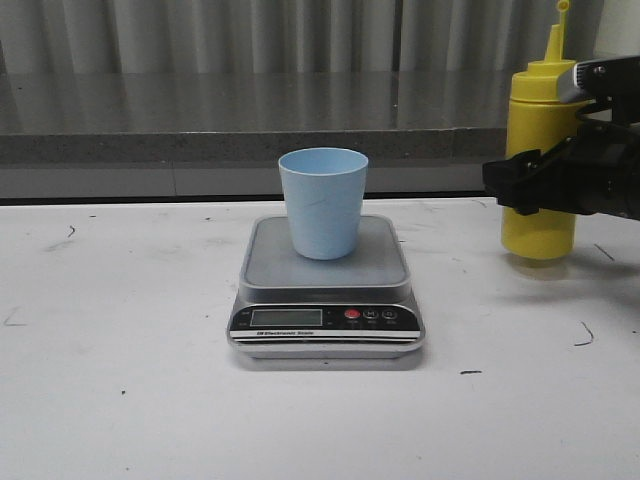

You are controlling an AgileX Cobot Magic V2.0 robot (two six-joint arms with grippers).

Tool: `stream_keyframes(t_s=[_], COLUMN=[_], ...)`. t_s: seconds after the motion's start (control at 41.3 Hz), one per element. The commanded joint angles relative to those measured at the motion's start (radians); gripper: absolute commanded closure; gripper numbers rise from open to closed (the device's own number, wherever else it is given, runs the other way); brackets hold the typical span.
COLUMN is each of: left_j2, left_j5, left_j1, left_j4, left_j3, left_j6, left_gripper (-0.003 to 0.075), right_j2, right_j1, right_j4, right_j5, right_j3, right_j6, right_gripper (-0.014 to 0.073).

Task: Pour seasoning into cup on scale with both arms
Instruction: 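Set the bottle on the table and open the right gripper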

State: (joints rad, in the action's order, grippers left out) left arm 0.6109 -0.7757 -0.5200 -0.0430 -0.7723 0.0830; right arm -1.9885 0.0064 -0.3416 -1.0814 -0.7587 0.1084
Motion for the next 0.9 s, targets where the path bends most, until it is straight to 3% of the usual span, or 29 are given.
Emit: stream_keyframes(t_s=[0.0, 0.194, 0.46, 0.678, 0.872], left_j2=[0.001, 0.001, 0.001, 0.001, 0.001], left_j5=[0.066, 0.066, 0.066, 0.066, 0.066], left_j1=[0.000, 0.000, 0.000, 0.000, 0.000], left_j4=[0.005, 0.005, 0.005, 0.005, 0.005], left_j3=[-0.026, -0.026, -0.026, -0.026, -0.026], left_j6=[0.012, 0.012, 0.012, 0.012, 0.012], left_gripper=[0.0374, 0.0374, 0.0374, 0.0374, 0.0374], right_j2=[0.053, 0.053, 0.053, 0.053, 0.053], right_j1=[-0.005, -0.004, -0.004, -0.003, -0.003], right_j4=[0.017, 0.017, 0.017, 0.017, 0.017], right_j5=[-0.127, -0.116, 0.003, 0.012, 0.012], right_j3=[-0.027, -0.027, -0.027, -0.027, -0.022], right_j6=[-0.014, -0.014, -0.014, -0.013, -0.013], right_gripper=[0.0106, 0.0084, 0.0078, -0.0067, -0.0061])
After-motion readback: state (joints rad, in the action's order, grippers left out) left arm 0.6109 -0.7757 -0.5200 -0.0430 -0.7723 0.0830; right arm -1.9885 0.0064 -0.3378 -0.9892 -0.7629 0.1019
